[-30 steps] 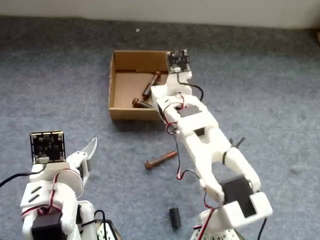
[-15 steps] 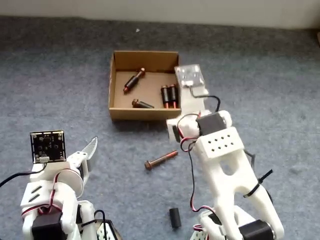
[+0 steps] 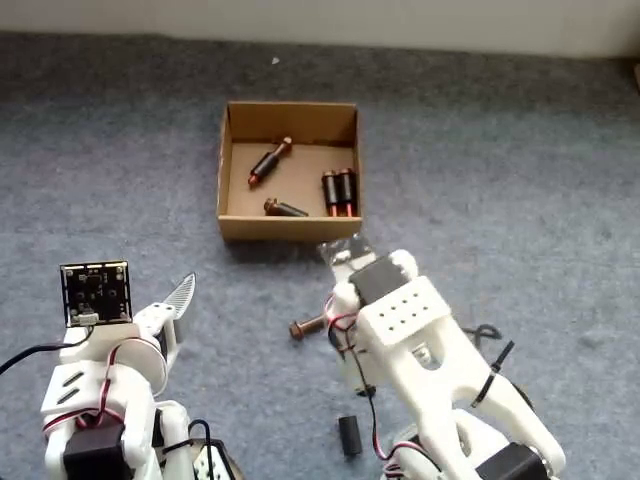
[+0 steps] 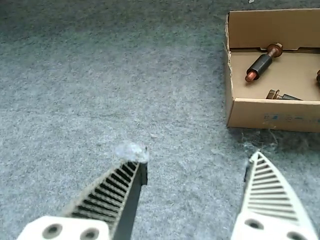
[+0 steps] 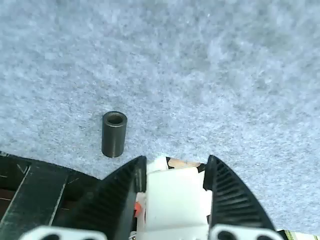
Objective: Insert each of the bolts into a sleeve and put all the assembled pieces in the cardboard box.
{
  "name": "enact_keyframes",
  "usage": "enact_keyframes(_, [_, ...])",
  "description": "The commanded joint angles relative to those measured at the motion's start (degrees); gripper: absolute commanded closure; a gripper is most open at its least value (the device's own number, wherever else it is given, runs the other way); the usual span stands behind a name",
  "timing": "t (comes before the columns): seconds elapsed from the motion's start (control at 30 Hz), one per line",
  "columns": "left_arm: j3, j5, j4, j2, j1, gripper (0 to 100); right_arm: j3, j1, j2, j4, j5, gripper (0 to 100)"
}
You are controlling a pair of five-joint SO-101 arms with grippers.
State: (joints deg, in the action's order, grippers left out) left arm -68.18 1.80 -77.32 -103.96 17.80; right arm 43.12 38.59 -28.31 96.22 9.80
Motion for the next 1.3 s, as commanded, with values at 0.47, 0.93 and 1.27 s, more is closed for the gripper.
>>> enact_keyframes(0.47, [0.22, 0.18, 1.05, -0.4, 0.57, 68, 8.22, 23.08, -0.84, -13.49, 14.95, 81.8])
enact_keyframes(0.93, [0.22, 0.26, 1.32, -0.4, 0.57, 68, 21.49, 25.89, -0.57, -25.1, 14.59, 81.8])
enact_keyframes(1.27, [0.22, 0.26, 1.23, -0.4, 0.57, 68, 18.07, 25.89, 16.57, -27.74, 14.51, 94.4])
